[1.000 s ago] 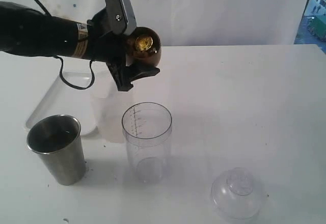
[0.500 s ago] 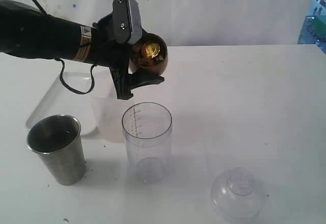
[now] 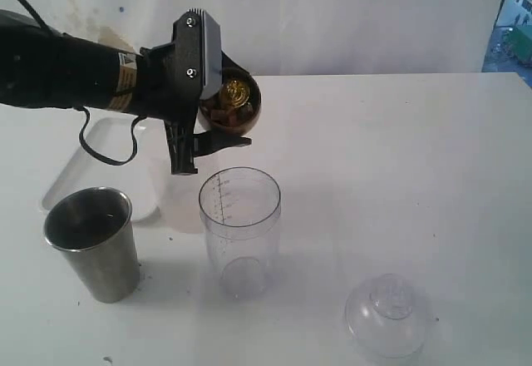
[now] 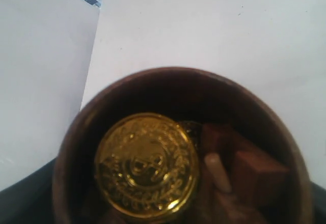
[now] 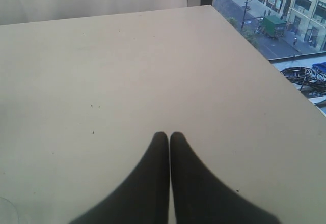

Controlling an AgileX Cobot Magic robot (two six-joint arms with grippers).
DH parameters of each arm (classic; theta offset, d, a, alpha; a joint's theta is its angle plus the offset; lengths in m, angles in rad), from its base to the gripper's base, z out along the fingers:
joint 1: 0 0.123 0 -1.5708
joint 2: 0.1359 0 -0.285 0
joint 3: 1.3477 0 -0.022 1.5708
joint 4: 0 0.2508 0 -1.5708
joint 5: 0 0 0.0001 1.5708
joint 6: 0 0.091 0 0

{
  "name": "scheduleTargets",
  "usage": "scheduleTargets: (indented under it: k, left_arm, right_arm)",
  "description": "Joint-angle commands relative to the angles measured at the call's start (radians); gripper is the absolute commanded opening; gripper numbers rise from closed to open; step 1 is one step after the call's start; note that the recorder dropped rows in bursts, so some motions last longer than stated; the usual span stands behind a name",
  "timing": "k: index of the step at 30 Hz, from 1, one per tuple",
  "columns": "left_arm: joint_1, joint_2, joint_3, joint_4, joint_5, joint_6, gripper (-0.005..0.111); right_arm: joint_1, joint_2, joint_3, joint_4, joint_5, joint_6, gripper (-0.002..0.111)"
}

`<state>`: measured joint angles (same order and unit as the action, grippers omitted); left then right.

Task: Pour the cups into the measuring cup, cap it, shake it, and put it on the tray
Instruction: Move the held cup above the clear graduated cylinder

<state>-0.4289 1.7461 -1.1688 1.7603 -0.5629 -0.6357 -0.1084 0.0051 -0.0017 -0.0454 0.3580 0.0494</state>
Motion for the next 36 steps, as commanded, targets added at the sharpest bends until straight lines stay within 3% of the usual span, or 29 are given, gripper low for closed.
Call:
scheduleTargets:
  k: [1, 11, 18, 24, 36]
  left_arm:
    - [-0.003, -0.055, 0.029, -0.016, -0.005, -0.013, 0.000]
    - [-0.003, -0.071, 0.085, -0.016, -0.058, 0.084, 0.000]
    - [-0.009, -0.064, 0.090, -0.166, -0.018, 0.198, 0.000]
    - [-0.096, -0.045, 0.092, -0.182, 0.234, 0.255, 0.000]
    - [-0.111, -0.048, 0.092, -0.182, 0.221, 0.320, 0.000]
  right_arm:
    - [-0.004, -0.005, 0.002, -0.003, -0.007, -0.001, 0.001]
    - [-0.004, -0.005, 0.002, -0.003, -0.007, -0.001, 0.001]
    - [-0.004, -0.005, 0.002, -0.003, -0.007, -0.001, 0.001]
    - [-0.004, -0.005, 0.002, -0.003, -0.007, -0.001, 0.001]
    - [-0.004, -0.005, 0.002, -0.003, -0.007, -0.001, 0.001]
